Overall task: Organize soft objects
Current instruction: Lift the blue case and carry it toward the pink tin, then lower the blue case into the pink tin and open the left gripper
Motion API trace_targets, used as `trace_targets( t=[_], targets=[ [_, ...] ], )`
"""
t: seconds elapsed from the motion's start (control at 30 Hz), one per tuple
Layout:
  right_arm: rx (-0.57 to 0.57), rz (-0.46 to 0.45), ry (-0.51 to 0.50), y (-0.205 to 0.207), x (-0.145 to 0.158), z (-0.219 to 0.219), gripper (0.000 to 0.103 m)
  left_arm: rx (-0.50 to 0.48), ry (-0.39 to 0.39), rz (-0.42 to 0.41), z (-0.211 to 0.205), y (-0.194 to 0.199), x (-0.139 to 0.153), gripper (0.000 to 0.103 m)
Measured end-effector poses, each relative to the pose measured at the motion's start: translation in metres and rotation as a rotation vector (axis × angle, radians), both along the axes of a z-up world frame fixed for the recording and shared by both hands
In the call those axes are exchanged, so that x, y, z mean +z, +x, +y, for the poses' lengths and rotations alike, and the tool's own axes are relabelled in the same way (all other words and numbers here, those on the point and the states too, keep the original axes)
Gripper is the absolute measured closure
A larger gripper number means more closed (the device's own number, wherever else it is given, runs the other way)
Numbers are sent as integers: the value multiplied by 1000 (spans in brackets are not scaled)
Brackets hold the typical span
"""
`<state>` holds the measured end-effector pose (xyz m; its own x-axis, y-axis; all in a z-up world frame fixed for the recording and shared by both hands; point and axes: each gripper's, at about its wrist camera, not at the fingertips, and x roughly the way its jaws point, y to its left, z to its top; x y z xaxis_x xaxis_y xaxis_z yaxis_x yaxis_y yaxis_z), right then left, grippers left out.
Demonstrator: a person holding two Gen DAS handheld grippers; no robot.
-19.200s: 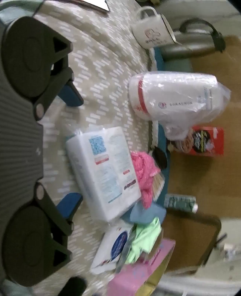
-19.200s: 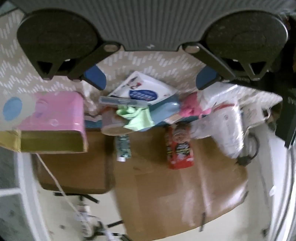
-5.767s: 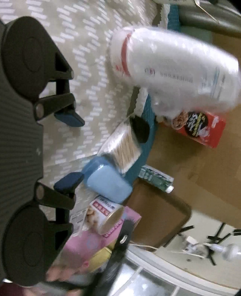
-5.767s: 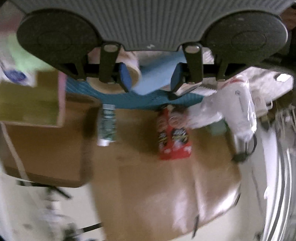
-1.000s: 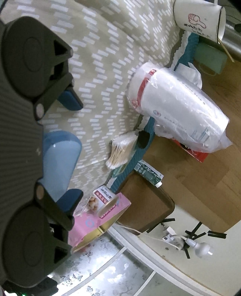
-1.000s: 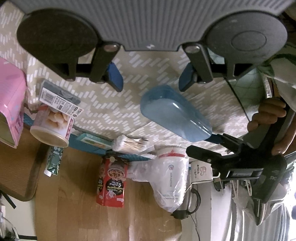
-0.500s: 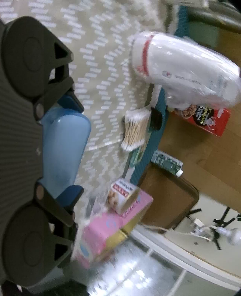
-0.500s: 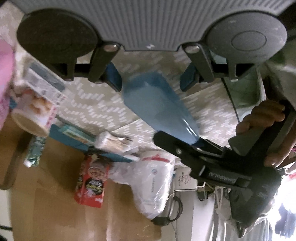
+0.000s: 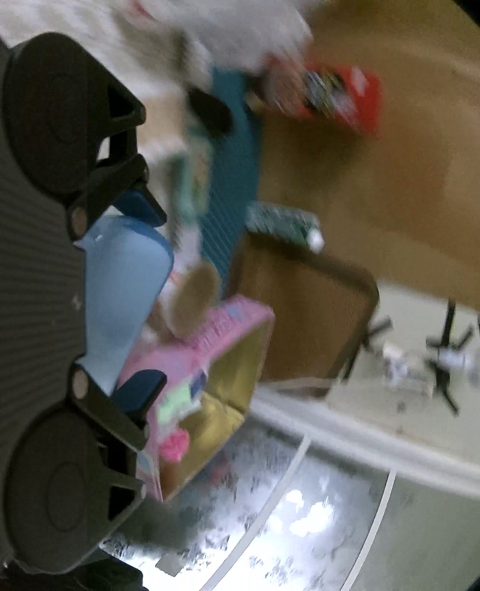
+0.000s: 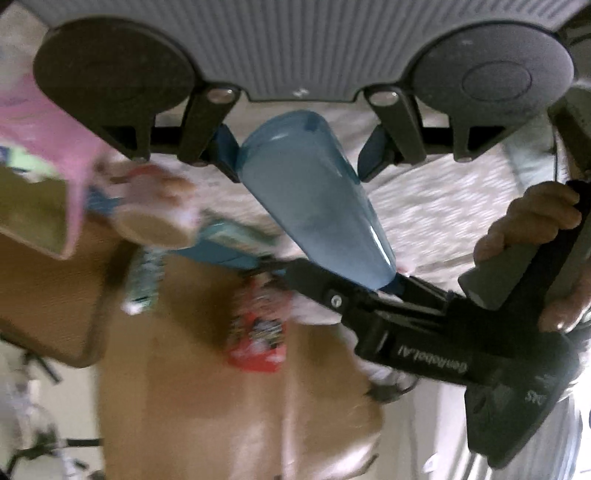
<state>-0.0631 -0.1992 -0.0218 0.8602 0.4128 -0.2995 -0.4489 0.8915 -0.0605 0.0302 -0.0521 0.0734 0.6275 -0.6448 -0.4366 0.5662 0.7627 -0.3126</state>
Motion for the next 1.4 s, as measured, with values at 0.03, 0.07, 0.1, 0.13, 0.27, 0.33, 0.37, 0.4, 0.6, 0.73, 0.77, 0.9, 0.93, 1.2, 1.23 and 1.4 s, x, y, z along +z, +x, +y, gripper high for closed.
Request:
trace_targets(
  t=[0.03,0.07,0.1,0.13,0.27,0.33,0.37,0.4,0.6,0.73,0.77,0.9,0.93,1.2,1.23,1.4],
  targets=[
    [-20,-13,-3,-1,2,-8,35,-19,2,-16,-12,2,5,16],
    [-38,-25,-7,-2,4,-17,35,-37,6,-31,-25,4,9,16],
    [-54,-37,-13,-3,7,-25,36,-56,12,-46,-42,8,14,16],
    [-75,-53,-23,-5,10,-33,37,-70,17,-57,-55,10,17,16],
    [-155,-115,-64,-11,15,-60,41,-125,3,-77,-104,23,31,16],
    [-205,-134,-79,-8,16,-73,42,-150,-12,-80,-126,30,35,16],
    [-232,-141,-83,-6,16,-80,42,-159,-15,-84,-135,32,37,16],
    [-250,-147,-82,-5,17,-87,42,-169,-14,-91,-146,34,37,16],
    [-331,-150,-33,5,16,-122,42,-199,0,-53,-192,62,29,16],
    [-372,-122,18,17,7,-134,42,-190,27,5,-210,80,13,16],
    [-380,-112,41,21,7,-138,42,-190,33,13,-213,83,10,17],
    [-425,-97,85,34,2,-147,46,-166,59,18,-218,87,1,15],
    [-432,-91,91,38,1,-148,45,-159,60,16,-216,87,2,15],
    [-516,-133,149,26,2,-149,43,-118,15,-33,-169,62,21,13],
    [-512,-136,162,21,3,-146,43,-116,16,-37,-162,57,21,13],
    [-496,-156,184,3,3,-130,43,-87,71,-38,-128,33,11,13]
  ],
)
